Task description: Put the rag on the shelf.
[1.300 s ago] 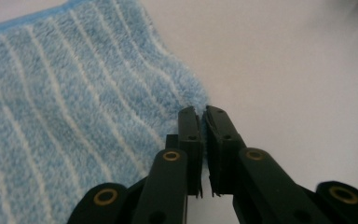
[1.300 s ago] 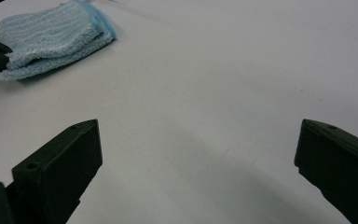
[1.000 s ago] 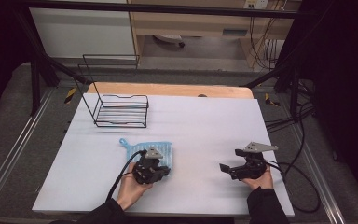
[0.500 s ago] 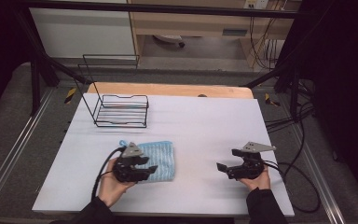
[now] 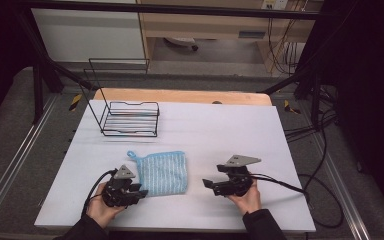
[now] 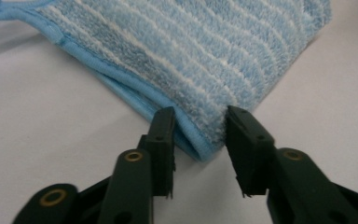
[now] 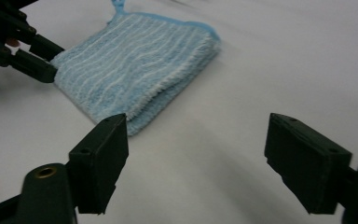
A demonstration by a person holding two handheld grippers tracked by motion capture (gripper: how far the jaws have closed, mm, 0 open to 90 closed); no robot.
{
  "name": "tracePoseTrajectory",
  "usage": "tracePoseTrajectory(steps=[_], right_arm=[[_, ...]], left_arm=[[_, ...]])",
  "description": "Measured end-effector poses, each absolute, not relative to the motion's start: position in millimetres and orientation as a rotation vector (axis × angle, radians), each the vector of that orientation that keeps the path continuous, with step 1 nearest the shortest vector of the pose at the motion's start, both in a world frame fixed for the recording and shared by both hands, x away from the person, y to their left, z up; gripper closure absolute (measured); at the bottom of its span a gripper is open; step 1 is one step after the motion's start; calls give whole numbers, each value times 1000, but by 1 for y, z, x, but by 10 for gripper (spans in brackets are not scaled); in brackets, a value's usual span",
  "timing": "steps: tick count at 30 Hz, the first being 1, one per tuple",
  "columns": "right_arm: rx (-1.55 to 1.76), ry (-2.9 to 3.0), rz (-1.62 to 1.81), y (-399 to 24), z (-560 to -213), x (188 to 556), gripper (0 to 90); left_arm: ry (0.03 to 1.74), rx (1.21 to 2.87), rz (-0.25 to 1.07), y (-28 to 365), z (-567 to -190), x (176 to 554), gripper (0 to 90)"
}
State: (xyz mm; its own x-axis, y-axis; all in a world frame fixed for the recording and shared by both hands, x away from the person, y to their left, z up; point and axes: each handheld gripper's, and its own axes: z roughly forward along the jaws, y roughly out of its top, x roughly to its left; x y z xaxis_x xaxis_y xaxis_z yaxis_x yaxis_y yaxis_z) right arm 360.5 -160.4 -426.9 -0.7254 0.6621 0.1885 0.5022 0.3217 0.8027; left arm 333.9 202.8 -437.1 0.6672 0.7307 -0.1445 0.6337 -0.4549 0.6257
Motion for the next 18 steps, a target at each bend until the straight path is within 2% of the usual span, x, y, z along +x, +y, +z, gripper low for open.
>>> tracePoseTrajectory(steps=[4, 5, 7, 8, 9, 11, 12, 16, 17, 18], right_arm=[[1059, 2437, 1350, -139, -429, 359, 281], [1047, 2453, 1368, -127, -431, 357, 350], [1056, 2468, 1371, -115, -434, 356, 407], [1056, 2468, 1371, -115, -434, 356, 407], [1056, 2491, 1361, -105, -438, 354, 462], [1070, 2510, 1360, -97, -443, 353, 512], [1070, 2510, 1360, -97, -443, 353, 512], [1082, 2530, 1333, -83, -454, 351, 658], [1082, 2530, 1333, -83, -454, 351, 658], [1095, 2527, 1320, -83, -456, 351, 722]], left_arm=[[1052, 2218, 185, 202, -439, 334, 696], [1060, 2217, 183, 203, -439, 334, 712], [1072, 2211, 172, 203, -440, 335, 738], [1072, 2211, 172, 203, -440, 335, 751], [1081, 2207, 164, 203, -439, 336, 766], [1081, 2208, 160, 203, -439, 336, 791], [1083, 2208, 156, 203, -439, 336, 791], [1095, 2201, 138, 204, -438, 336, 821], [1099, 2195, 132, 204, -437, 336, 821], [1096, 2194, 125, 204, -437, 335, 826]])
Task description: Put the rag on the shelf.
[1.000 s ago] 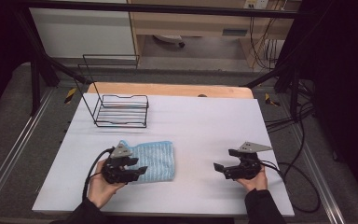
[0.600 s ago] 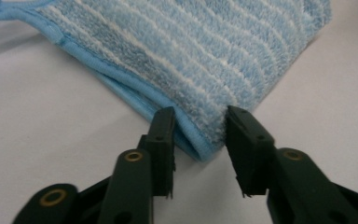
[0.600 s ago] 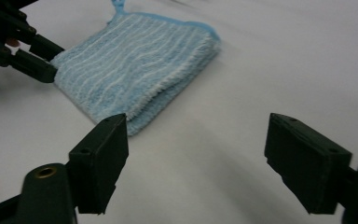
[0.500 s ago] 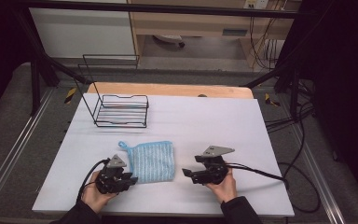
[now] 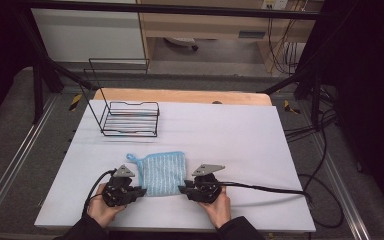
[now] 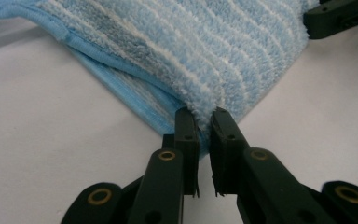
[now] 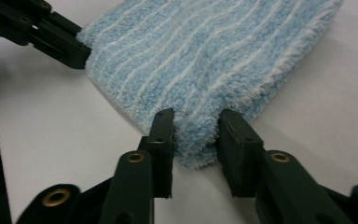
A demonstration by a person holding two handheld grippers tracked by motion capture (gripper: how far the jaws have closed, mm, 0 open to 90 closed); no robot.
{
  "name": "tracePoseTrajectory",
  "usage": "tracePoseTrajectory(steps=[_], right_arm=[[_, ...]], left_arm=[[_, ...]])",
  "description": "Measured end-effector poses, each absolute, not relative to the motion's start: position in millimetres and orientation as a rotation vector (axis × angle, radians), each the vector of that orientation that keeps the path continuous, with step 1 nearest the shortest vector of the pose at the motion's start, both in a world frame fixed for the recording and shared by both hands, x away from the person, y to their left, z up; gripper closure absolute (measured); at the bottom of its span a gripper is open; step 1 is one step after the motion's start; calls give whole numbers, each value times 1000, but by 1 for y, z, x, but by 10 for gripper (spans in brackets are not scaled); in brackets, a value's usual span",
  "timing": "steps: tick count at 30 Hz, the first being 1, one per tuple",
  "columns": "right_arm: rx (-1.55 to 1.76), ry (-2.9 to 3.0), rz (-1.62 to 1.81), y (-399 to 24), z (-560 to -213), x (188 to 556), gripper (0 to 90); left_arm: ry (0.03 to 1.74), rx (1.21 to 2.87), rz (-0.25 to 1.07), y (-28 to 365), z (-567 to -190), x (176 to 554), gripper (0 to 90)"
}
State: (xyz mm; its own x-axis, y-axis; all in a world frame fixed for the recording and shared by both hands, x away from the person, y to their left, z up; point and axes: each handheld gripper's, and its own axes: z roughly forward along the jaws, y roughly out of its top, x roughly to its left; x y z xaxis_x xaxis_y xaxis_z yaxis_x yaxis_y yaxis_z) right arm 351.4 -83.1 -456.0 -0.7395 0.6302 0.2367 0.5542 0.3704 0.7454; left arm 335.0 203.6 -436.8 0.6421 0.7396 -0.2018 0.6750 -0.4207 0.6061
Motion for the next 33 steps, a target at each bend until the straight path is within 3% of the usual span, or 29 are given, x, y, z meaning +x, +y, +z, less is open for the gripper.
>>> tracePoseTrajectory(steps=[3, 10, 13, 16, 21, 28, 33], right_arm=[[1089, 2519, 1323, -85, -452, 352, 795], [1075, 2527, 1280, -97, -442, 357, 799], [1096, 2529, 1256, -102, -443, 361, 793], [1105, 2529, 1224, -104, -444, 365, 784], [1115, 2506, 1237, -108, -438, 365, 711], [1204, 2427, 1244, -115, -434, 363, 658], [1246, 2443, 1196, -113, -442, 364, 666]], left_arm=[[1094, 2182, 115, 202, -434, 331, 825], [1022, 2191, 71, 186, -430, 316, 788], [992, 2172, 82, 186, -424, 315, 686], [982, 2124, 178, 196, -410, 324, 541], [1060, 2056, 325, 214, -391, 362, 449], [1103, 2203, 358, 195, -419, 416, 425], [1101, 2253, 281, 192, -432, 422, 449]])
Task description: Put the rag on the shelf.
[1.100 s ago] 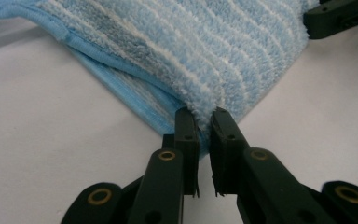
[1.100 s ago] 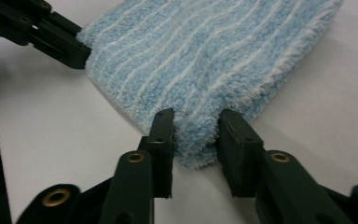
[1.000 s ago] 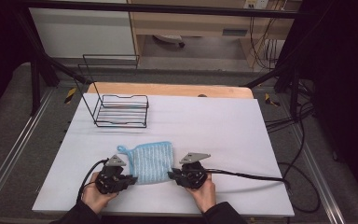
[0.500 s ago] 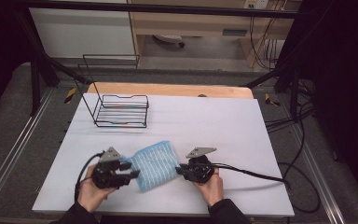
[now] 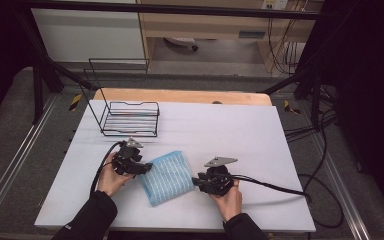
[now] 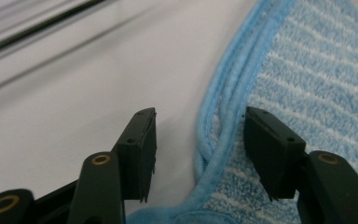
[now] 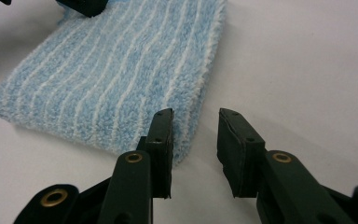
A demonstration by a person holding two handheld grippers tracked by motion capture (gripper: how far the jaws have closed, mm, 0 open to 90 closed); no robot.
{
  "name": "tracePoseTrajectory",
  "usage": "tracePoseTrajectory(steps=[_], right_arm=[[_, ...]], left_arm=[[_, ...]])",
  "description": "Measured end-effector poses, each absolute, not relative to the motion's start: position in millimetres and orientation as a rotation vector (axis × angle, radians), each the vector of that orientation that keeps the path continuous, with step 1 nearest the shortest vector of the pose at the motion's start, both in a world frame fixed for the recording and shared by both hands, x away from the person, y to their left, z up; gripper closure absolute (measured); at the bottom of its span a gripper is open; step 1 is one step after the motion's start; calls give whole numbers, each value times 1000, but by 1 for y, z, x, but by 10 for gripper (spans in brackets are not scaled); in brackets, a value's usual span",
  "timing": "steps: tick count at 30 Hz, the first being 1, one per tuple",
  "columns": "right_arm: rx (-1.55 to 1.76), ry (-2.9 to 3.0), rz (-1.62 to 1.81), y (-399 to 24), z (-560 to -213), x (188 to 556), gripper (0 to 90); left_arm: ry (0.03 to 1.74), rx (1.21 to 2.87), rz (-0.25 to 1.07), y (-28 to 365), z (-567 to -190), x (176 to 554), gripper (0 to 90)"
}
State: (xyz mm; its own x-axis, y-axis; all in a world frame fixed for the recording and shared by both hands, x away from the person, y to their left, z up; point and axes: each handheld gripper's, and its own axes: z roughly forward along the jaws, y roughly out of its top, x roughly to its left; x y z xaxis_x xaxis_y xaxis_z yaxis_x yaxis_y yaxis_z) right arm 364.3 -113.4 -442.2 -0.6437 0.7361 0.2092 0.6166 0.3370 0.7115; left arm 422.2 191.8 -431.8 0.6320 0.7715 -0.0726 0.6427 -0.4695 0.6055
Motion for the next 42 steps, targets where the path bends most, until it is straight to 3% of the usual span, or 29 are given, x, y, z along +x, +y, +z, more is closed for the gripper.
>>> tracePoseTrajectory(steps=[3, 11, 12, 13, 17, 20, 24, 33, 42], right_arm=[[1264, 2442, 1191, -111, -446, 364, 675], [1260, 2415, 1282, -113, -438, 358, 655], [1272, 2419, 1285, -113, -437, 356, 653], [1265, 2430, 1264, -112, -441, 356, 654], [1273, 2454, 1232, -109, -448, 356, 658], [1284, 2470, 1240, -105, -455, 357, 719], [1284, 2485, 1251, -105, -454, 361, 810], [1223, 2506, 1233, -109, -440, 380, 831], [1051, 2556, 1227, -87, -433, 422, 832]], left_arm=[[1093, 2237, 250, 195, -431, 421, 526], [1087, 2201, 148, 201, -440, 422, 571], [1080, 2200, 114, 201, -439, 422, 610], [1084, 2196, 111, 200, -440, 422, 682], [1092, 2208, 121, 198, -438, 419, 717], [1102, 2215, 171, 195, -435, 415, 784], [1113, 2215, 210, 195, -432, 408, 803], [1153, 2158, 216, 205, -429, 377, 806], [1176, 2088, 252, 214, -426, 346, 804]])
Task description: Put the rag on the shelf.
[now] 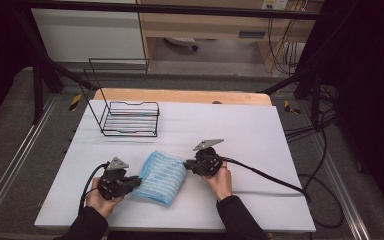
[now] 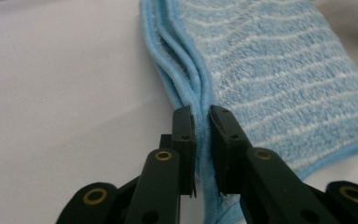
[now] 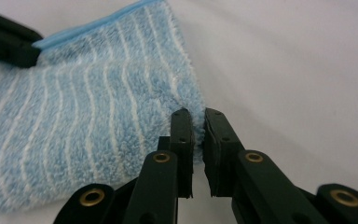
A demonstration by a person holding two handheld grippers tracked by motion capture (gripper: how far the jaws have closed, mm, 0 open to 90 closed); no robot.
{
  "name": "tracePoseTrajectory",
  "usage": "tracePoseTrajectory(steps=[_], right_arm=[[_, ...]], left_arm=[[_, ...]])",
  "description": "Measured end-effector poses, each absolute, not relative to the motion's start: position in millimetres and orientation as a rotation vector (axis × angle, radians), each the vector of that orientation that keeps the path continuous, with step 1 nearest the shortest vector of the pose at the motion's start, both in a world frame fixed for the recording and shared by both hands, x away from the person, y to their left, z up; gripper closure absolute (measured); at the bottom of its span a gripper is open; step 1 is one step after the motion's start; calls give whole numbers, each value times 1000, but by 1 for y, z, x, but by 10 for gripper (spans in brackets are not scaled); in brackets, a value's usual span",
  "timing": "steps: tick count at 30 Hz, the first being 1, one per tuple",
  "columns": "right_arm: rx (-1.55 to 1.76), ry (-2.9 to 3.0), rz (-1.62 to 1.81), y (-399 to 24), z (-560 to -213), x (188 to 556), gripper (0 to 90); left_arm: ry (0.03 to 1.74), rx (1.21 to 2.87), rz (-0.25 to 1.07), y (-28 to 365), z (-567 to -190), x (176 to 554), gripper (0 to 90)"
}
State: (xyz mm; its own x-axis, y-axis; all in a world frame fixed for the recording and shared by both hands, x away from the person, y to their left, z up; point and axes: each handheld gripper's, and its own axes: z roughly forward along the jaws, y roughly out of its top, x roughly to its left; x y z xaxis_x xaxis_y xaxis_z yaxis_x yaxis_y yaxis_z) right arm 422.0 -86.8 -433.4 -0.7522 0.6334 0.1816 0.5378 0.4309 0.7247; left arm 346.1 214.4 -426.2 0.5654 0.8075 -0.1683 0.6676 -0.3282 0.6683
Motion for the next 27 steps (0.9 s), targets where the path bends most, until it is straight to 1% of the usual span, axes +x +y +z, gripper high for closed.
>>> tracePoseTrajectory(steps=[5, 10, 14, 17, 19, 20, 21, 22, 23, 24, 25, 26, 27], right_arm=[[937, 2575, 1187, -71, -427, 437, 834], [856, 2593, 1183, -65, -425, 445, 831], [803, 2604, 1167, -61, -430, 454, 823], [817, 2609, 1150, -60, -435, 455, 807], [828, 2593, 1103, -61, -438, 453, 753], [828, 2593, 1103, -61, -438, 453, 753], [869, 2551, 1136, -65, -432, 448, 663], [888, 2533, 1158, -68, -428, 445, 632], [913, 2518, 1176, -70, -425, 442, 581], [944, 2505, 1185, -73, -422, 438, 548], [944, 2505, 1185, -73, -422, 438, 548], [967, 2510, 1200, -74, -421, 433, 527], [1007, 2526, 1227, -75, -422, 421, 507]], left_arm=[[1194, 2066, 273, 214, -427, 336, 800], [1224, 2028, 288, 212, -429, 328, 793], [1235, 2025, 264, 211, -432, 327, 769], [1232, 2041, 273, 211, -434, 327, 745], [1221, 2025, 277, 215, -432, 329, 666], [1220, 2019, 289, 217, -430, 331, 666], [1220, 2011, 297, 219, -427, 333, 609], [1219, 2006, 307, 221, -425, 337, 578], [1222, 1995, 317, 223, -422, 340, 570], [1217, 1985, 323, 224, -419, 344, 569], [1214, 1984, 327, 224, -417, 348, 569], [1220, 1988, 325, 222, -416, 353, 565], [1220, 1993, 316, 221, -416, 358, 565]])
